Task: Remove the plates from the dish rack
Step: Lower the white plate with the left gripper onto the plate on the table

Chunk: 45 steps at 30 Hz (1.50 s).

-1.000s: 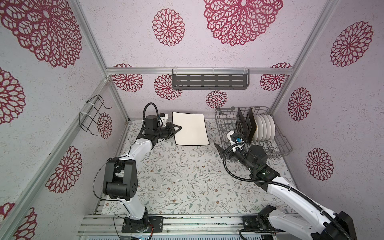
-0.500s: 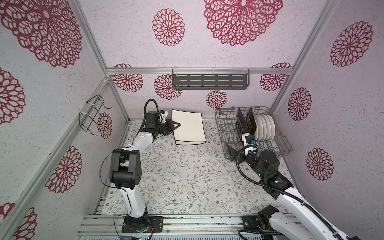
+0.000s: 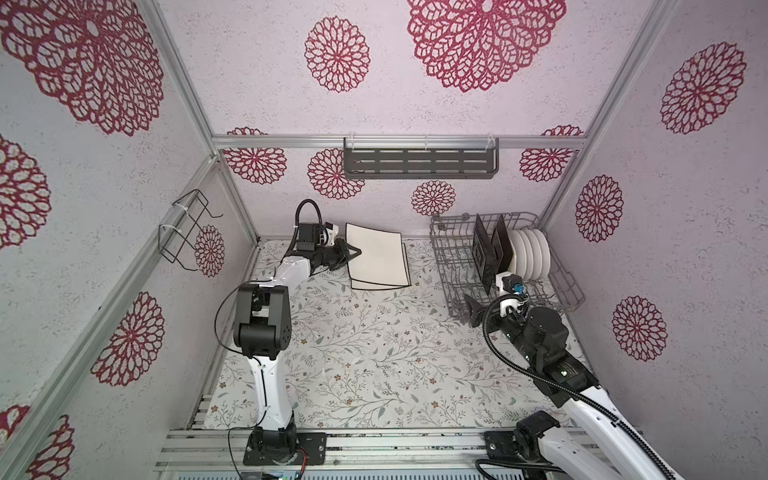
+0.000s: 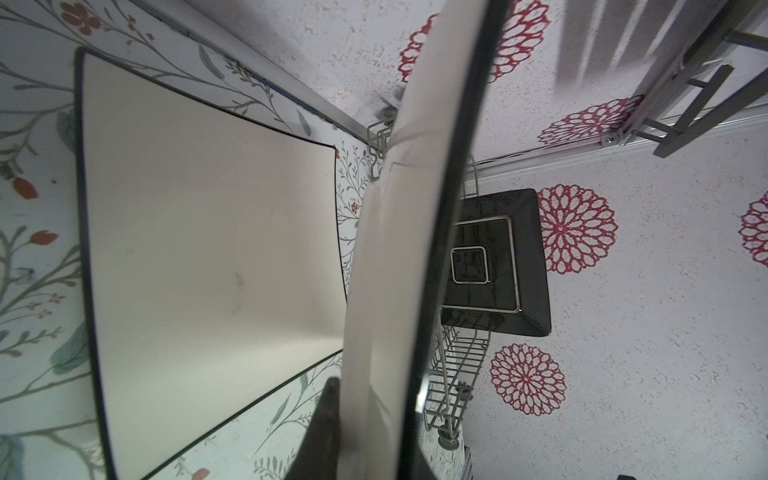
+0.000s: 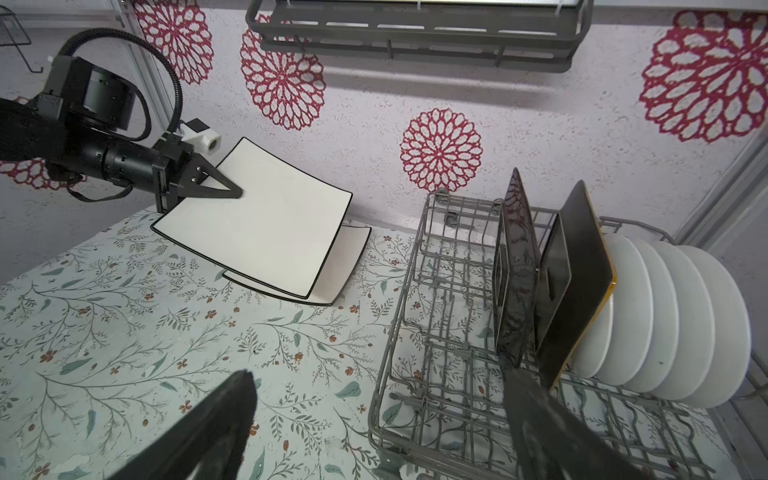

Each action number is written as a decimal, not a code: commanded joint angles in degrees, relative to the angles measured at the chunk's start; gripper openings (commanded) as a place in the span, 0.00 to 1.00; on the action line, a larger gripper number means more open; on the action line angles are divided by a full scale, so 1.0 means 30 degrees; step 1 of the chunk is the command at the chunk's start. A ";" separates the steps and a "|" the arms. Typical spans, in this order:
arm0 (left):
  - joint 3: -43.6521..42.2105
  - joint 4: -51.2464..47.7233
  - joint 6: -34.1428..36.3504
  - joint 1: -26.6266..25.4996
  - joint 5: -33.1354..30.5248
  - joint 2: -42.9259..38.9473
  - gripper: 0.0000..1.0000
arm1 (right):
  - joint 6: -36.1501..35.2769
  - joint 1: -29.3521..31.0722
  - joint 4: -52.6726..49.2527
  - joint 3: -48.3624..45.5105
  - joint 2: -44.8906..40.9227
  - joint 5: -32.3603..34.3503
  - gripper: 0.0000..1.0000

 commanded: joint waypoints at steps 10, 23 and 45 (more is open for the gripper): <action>0.3377 0.0361 0.0175 0.0154 0.1123 0.1318 0.00 | 0.1092 -0.1144 0.0542 -0.0954 0.0052 -0.0226 0.96; 0.6281 -0.0590 0.0115 0.0252 0.0946 0.3496 0.00 | 0.1672 -0.2319 0.2346 -0.1800 0.1373 -0.1319 0.96; 1.1019 -0.2383 -0.0001 0.0465 0.1362 0.7182 0.00 | 0.1822 -0.4039 0.4043 -0.1185 0.4102 -0.3174 0.95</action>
